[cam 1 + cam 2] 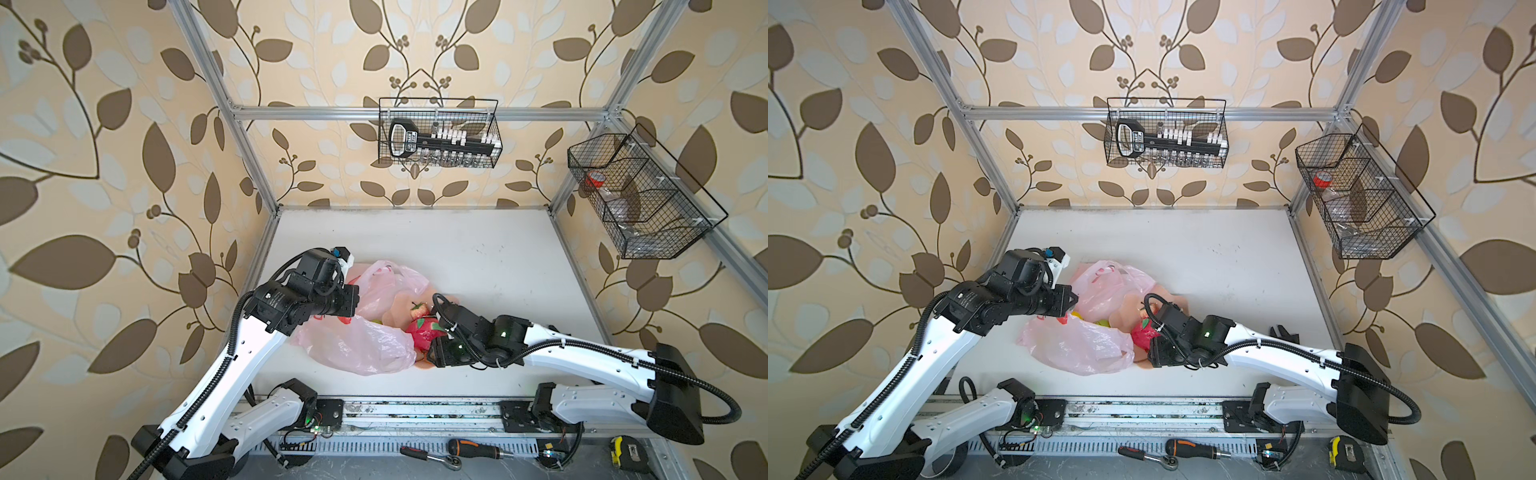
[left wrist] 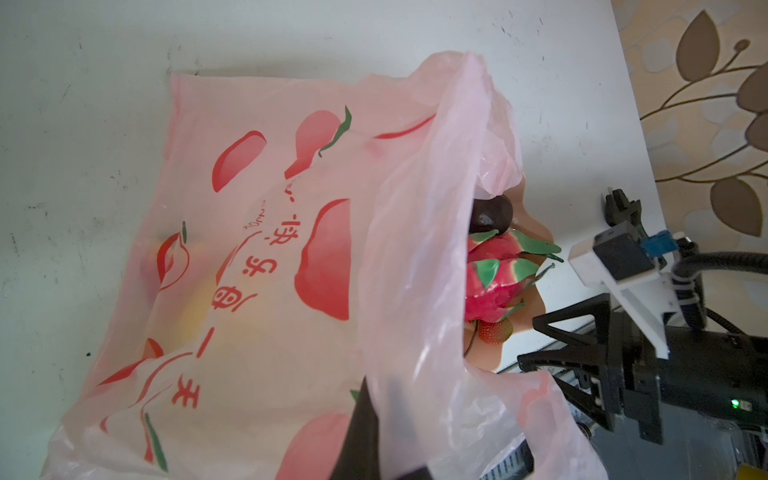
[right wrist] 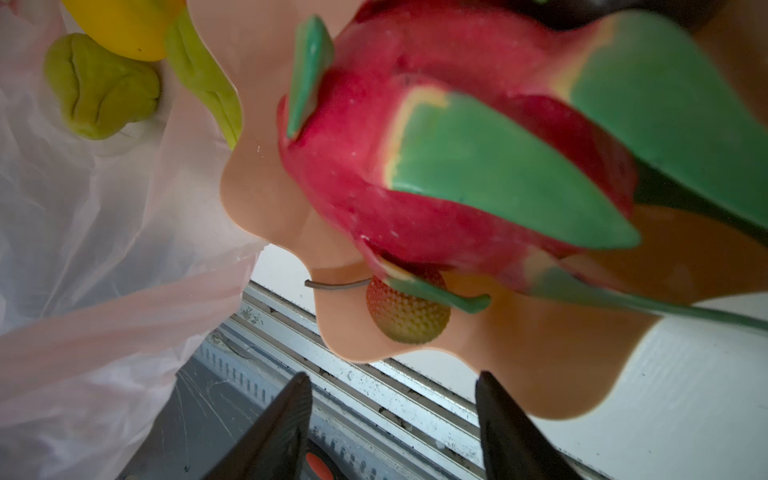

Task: Place the fruits into the plastic bag
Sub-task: 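Withdraw the right gripper from the bag back over the plate, then grasp the small strawberry beside the dragon fruit with the right gripper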

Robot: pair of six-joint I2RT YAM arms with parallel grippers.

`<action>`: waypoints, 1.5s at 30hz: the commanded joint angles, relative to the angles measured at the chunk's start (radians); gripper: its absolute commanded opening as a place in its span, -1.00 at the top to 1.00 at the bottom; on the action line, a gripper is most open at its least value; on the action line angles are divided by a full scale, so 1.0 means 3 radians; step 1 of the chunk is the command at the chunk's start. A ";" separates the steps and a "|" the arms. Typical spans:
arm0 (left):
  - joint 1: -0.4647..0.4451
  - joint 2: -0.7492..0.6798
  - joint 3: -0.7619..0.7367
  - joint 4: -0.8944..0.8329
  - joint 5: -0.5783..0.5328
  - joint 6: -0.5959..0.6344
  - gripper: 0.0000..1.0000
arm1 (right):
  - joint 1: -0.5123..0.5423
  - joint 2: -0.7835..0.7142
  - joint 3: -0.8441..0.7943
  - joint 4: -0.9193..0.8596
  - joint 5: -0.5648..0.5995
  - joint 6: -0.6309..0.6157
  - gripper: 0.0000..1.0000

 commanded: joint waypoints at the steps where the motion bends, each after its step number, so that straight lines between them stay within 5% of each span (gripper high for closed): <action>1: 0.0014 -0.0045 -0.0009 -0.0042 0.0042 0.0031 1.00 | -0.0008 0.0080 -0.0031 0.0071 -0.0048 -0.0076 -0.26; 32: 0.0014 0.0023 0.0051 -0.0058 0.0043 0.0042 1.00 | 0.0023 0.0507 -0.0144 0.0340 0.0199 -0.0176 0.12; 45: 0.0014 0.0048 0.0056 -0.0048 0.0038 0.0048 1.00 | 0.0056 0.0020 -0.0058 0.0044 0.0310 -0.0157 0.39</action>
